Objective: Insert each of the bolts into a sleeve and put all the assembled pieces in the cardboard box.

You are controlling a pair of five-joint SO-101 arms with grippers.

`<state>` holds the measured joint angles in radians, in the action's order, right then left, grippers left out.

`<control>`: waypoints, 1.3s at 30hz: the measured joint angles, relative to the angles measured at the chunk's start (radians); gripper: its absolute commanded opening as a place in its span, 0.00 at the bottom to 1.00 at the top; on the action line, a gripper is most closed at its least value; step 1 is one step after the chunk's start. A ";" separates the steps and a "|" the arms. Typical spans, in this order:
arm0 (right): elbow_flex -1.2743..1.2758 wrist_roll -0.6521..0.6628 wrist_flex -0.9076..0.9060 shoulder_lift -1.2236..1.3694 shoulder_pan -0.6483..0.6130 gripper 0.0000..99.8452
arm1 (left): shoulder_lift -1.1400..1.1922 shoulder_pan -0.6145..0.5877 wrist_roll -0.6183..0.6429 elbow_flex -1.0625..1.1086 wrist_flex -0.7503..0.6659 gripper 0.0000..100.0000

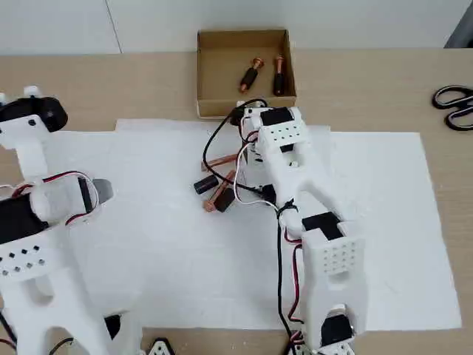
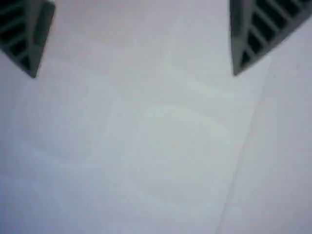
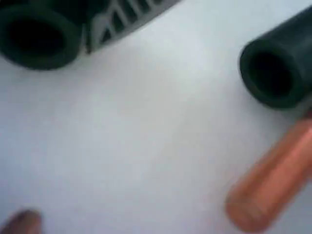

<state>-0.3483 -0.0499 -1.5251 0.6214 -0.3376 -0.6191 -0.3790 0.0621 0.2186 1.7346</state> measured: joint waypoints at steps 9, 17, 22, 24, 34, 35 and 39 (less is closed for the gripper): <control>0.000 0.000 0.008 0.005 0.005 0.01 | 0.000 0.000 0.000 0.000 0.000 0.24; -0.086 0.058 -0.078 0.015 0.046 0.00 | 0.000 0.000 0.000 0.000 0.000 0.24; -0.094 0.061 -0.123 -0.126 0.135 0.00 | 0.006 0.003 0.000 0.000 0.000 0.24; -0.094 0.069 -0.129 -0.204 0.166 0.00 | 0.035 0.026 0.003 0.000 0.000 0.24; -0.037 0.121 -0.150 -0.526 0.333 0.00 | 0.393 0.295 -0.009 -0.216 0.000 0.24; -0.008 0.127 -0.152 -0.559 0.342 0.00 | 0.437 0.325 -0.009 -0.259 0.000 0.24; 0.112 0.153 -0.152 -0.681 0.365 0.00 | 0.628 0.434 -0.009 -0.445 0.000 0.24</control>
<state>-0.2363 0.1036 -1.6771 -0.0598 0.0276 0.0084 0.0552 0.0529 -0.2263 1.7346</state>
